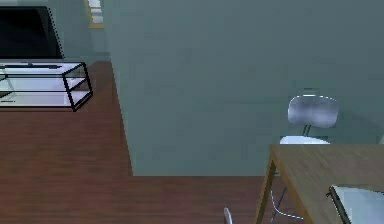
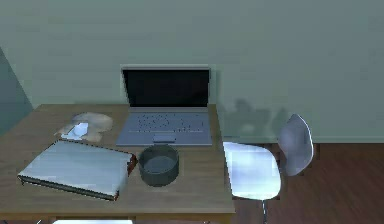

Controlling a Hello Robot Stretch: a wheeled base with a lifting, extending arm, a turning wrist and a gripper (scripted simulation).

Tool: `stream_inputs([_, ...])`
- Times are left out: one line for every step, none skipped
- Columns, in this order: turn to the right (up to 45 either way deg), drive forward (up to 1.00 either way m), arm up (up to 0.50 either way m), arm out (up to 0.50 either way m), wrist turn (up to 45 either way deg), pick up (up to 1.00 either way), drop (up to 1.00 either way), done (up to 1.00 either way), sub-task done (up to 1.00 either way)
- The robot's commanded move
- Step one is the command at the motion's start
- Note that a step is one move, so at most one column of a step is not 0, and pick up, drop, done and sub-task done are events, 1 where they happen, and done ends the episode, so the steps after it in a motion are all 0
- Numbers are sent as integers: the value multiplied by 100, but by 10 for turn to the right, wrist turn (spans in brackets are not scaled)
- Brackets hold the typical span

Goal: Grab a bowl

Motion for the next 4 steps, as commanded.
stream_inputs([0, 0, 50, 0, 0, 0, 0, 0, 0])
stream_inputs([0, 0, 32, 0, 0, 0, 0, 0, 0])
stream_inputs([0, 0, 0, 22, 0, 0, 0, 0, 0])
stream_inputs([0, 0, 0, 0, 450, 0, 0, 0, 0])
